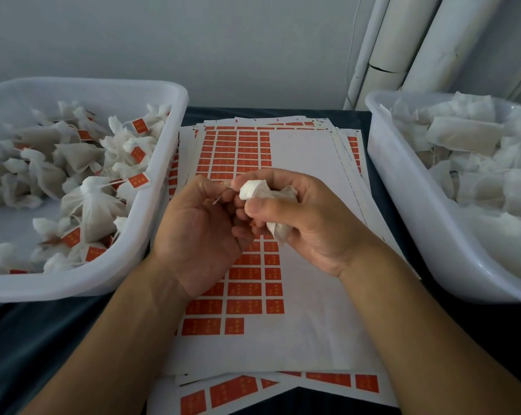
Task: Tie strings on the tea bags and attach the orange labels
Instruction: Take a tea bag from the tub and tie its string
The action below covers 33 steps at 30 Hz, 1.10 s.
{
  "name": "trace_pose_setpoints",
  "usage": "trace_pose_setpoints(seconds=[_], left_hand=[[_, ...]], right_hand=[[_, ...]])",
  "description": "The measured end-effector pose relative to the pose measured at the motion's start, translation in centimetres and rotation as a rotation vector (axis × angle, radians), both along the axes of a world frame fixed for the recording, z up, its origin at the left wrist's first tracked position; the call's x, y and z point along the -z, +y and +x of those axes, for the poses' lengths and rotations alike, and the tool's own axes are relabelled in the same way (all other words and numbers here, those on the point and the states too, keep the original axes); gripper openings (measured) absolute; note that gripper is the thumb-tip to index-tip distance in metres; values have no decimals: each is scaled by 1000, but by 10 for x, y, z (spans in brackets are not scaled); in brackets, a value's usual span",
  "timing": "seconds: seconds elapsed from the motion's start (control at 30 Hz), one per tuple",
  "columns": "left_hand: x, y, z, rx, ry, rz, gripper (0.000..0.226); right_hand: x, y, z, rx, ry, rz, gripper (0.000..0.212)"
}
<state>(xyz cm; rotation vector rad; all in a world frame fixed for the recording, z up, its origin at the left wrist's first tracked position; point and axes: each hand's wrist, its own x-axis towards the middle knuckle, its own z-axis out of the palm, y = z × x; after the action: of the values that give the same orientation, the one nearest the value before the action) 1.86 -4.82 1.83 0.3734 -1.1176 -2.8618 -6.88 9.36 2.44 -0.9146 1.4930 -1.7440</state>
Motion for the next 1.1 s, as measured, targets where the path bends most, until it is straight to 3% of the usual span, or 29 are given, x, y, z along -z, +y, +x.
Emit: trace_pose_setpoints(seconds=[0.43, 0.57, 0.8, 0.93, 1.1], left_hand=[[-2, -1, 2, -118, 76, 37, 2], [-1, 2, 4, -67, 60, 40, 7], [-11, 4, 8, -20, 245, 244, 5], [-14, 4, 10, -56, 271, 305, 5], [-14, 4, 10, -53, 273, 322, 8]], right_hand=[[-8, 9, -6, -5, 113, -59, 17], [-7, 6, -4, -13, 60, -103, 32], [-3, 4, -6, -60, 85, -127, 46], [-8, 5, -4, -39, 177, -99, 44], [-10, 7, -3, -68, 147, -106, 36]])
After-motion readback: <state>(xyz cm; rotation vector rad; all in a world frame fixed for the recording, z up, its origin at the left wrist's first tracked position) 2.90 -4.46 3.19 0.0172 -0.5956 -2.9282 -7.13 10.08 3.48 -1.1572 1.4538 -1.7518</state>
